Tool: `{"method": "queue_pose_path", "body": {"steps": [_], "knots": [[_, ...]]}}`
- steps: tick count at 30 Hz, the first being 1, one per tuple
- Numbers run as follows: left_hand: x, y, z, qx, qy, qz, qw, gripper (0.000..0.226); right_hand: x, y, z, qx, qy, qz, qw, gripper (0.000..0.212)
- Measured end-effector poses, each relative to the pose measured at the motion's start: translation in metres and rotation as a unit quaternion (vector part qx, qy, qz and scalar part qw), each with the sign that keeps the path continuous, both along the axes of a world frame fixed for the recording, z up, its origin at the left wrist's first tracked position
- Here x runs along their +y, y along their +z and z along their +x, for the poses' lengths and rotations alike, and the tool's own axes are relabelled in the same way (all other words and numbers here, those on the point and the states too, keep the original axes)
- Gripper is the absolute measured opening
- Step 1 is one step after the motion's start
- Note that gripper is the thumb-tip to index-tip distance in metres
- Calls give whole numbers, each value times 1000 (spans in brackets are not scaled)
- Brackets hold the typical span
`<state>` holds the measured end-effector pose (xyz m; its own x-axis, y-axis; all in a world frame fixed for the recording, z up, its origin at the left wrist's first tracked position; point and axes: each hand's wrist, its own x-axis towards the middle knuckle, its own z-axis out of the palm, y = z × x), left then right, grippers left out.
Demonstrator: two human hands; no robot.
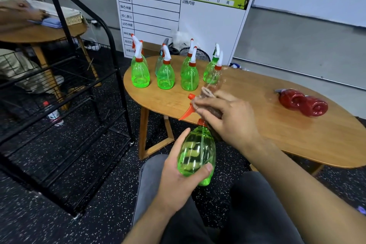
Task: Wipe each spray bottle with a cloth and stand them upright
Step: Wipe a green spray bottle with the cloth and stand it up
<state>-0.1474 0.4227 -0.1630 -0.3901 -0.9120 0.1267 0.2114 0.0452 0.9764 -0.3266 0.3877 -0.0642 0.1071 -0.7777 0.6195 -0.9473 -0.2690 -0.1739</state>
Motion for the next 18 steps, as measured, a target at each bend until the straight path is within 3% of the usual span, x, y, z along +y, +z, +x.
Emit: {"method": "queue_pose_path", "body": {"steps": [3, 5, 9, 13, 18], "knots": [[-1, 0, 0, -3, -1, -12, 1000, 82, 3, -12, 10, 86, 88, 47, 991, 32], [-1, -1, 0, -5, 4, -4, 1000, 82, 1, -10, 8, 96, 79, 37, 992, 33], [-1, -2, 3, -11, 3, -8, 1000, 89, -4, 3, -6, -1, -31, -23, 999, 32], [-2, 0, 3, -11, 11, -7, 1000, 87, 3, -3, -7, 5, 39, 71, 997, 33], [-2, 4, 2, 10, -2, 13, 1000, 88, 0, -7, -21, -92, -23, 22, 995, 32]]}}
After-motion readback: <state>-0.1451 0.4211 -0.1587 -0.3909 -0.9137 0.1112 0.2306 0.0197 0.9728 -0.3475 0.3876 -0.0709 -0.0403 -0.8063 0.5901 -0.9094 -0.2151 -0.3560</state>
